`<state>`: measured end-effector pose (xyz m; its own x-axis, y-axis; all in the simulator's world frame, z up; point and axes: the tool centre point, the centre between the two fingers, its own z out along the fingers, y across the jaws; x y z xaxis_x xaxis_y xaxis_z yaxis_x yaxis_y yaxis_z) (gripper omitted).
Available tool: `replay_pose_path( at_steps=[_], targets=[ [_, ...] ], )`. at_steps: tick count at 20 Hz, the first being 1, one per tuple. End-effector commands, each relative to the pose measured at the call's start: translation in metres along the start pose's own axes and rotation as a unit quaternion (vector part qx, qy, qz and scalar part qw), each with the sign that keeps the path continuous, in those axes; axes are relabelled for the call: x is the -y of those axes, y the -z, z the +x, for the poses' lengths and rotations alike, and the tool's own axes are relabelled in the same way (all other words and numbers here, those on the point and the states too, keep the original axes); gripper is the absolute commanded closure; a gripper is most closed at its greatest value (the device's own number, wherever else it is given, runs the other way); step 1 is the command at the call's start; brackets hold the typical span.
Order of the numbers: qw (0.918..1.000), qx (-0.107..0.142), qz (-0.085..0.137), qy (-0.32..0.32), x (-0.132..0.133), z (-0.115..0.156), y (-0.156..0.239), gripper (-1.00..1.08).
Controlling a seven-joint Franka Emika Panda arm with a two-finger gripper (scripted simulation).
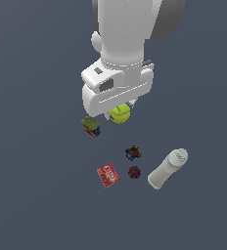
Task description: Pick up a designated object from a clutter of objects.
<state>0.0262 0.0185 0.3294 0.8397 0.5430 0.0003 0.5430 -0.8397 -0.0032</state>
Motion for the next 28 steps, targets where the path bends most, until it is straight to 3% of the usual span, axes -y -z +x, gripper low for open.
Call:
replay_pose_path(
  at_steps=[1, 14, 28],
  targets=[
    [1.0000, 0.000, 0.000, 0.000, -0.013, 0.003, 0.017, 1.08],
    [1.0000, 0.000, -0.001, 0.000, -0.065, 0.019, 0.084, 1.08],
    [1.0000, 0.000, -0.001, 0.000, -0.084, 0.026, 0.107, 1.08]
  ],
)
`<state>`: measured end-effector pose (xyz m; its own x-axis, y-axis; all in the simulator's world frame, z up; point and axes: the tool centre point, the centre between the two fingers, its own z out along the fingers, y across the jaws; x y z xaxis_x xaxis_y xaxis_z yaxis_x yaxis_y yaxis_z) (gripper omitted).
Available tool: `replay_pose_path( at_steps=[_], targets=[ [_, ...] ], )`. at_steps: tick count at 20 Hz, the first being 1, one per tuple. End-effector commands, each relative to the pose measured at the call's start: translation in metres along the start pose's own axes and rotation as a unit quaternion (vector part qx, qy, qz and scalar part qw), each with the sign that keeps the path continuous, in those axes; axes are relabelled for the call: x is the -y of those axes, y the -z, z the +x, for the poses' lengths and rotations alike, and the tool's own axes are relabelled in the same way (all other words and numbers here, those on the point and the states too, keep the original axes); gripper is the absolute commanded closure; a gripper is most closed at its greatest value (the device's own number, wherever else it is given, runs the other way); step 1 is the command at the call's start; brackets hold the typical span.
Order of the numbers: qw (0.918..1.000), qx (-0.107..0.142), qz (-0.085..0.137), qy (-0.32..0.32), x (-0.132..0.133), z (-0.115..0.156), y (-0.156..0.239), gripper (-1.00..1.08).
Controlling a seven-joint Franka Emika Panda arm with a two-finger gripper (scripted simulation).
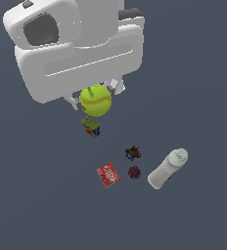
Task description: Pick up a designated object from a clutter of objects.
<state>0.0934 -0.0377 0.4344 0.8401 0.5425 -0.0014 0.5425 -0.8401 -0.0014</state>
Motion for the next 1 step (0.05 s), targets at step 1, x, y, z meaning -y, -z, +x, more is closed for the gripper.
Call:
replay_pose_path(
  at_steps=[1],
  targets=[
    [1.0000, -0.001, -0.001, 0.000, -0.0007, 0.0005, 0.0020, 1.08]
  ],
)
